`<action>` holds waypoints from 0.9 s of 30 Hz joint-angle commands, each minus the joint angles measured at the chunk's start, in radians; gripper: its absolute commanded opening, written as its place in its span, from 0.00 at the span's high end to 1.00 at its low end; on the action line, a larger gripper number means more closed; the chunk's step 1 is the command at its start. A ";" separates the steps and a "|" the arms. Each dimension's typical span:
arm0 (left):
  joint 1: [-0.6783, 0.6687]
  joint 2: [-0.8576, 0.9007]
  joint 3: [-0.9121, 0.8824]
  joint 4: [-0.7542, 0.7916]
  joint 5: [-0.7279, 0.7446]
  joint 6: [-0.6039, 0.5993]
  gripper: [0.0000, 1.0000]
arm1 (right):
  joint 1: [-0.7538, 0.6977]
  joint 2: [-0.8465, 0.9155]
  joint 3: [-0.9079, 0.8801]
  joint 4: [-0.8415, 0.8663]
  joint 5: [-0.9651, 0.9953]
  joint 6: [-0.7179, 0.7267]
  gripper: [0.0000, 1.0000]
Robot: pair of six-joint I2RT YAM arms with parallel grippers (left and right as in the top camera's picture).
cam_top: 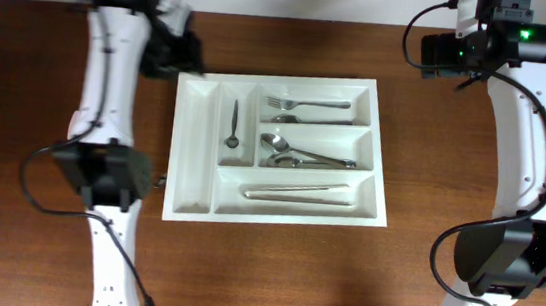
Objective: Pack container
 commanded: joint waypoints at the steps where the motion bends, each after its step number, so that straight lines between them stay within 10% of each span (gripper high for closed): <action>1: 0.103 -0.048 0.066 -0.005 0.015 0.098 0.31 | -0.001 -0.008 0.017 0.003 0.009 0.006 0.01; 10: 0.170 -0.103 0.063 -0.005 -0.027 0.309 0.34 | -0.001 -0.008 0.017 0.003 0.008 0.006 0.01; 27: 0.150 -0.103 -0.333 0.034 -0.179 0.354 0.43 | -0.001 -0.008 0.017 0.003 0.008 0.006 0.01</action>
